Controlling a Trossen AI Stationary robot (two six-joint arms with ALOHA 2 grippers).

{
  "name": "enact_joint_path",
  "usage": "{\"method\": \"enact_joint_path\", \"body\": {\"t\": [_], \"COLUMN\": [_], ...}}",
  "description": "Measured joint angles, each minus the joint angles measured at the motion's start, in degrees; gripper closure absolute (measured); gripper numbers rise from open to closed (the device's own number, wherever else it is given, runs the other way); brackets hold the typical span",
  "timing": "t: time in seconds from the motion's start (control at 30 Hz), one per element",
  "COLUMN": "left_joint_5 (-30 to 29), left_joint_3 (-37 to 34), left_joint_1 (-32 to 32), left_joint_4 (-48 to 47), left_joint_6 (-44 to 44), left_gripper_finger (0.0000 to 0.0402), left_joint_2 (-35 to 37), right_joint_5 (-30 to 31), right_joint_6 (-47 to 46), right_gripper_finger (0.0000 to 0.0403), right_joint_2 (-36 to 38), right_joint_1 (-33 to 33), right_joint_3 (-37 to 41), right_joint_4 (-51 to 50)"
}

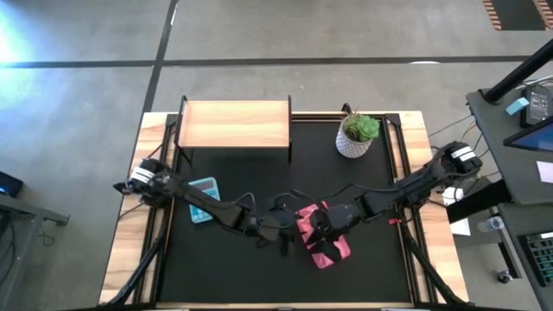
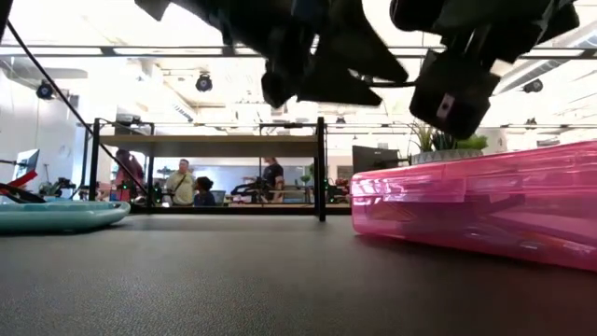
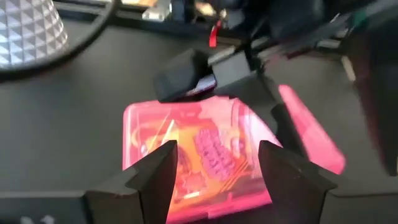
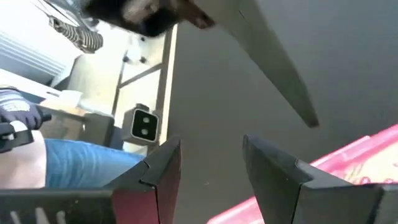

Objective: Pack school essentials
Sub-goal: Return to Home Position

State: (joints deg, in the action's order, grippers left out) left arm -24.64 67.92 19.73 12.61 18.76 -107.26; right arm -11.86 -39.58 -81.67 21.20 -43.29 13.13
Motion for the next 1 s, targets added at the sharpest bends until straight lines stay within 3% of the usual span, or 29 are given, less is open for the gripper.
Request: {"method": "enact_joint_path", "body": {"t": [0.2, 0.37, 0.6, 0.77, 1.0], "left_joint_5": [0.02, 0.04, -0.56, -4.22, -8.81], "left_joint_3": [0.02, -0.07, -0.79, -2.14, -6.23], "left_joint_1": [0.02, 0.04, 0.09, 0.09, 0.09], "left_joint_4": [-1.38, -10.85, -29.44, -40.05, -45.96], "left_joint_6": [0.02, -0.09, 0.29, 0.25, 0.11], "left_gripper_finger": [0.0191, 0.0191, 0.0191, 0.0191, 0.0191], "left_joint_2": [4.89, 11.0, 21.95, 30.15, 43.06], "right_joint_5": [-0.04, 0.14, 7.68, 9.11, 17.2], "right_joint_6": [2.11, 4.63, 12.28, 17.02, 19.66], "right_gripper_finger": [0.0241, 0.0241, 0.0241, 0.0241, 0.0241], "right_joint_2": [4.72, 10.18, 18.49, 23.45, 29.41], "right_joint_1": [-0.15, -0.65, -0.79, -0.91, -1.53], "right_joint_3": [-0.04, -0.07, 0.12, 0.62, 3.36], "right_joint_4": [-2.35, -10.95, -20.32, -21.63, -23.05]}}
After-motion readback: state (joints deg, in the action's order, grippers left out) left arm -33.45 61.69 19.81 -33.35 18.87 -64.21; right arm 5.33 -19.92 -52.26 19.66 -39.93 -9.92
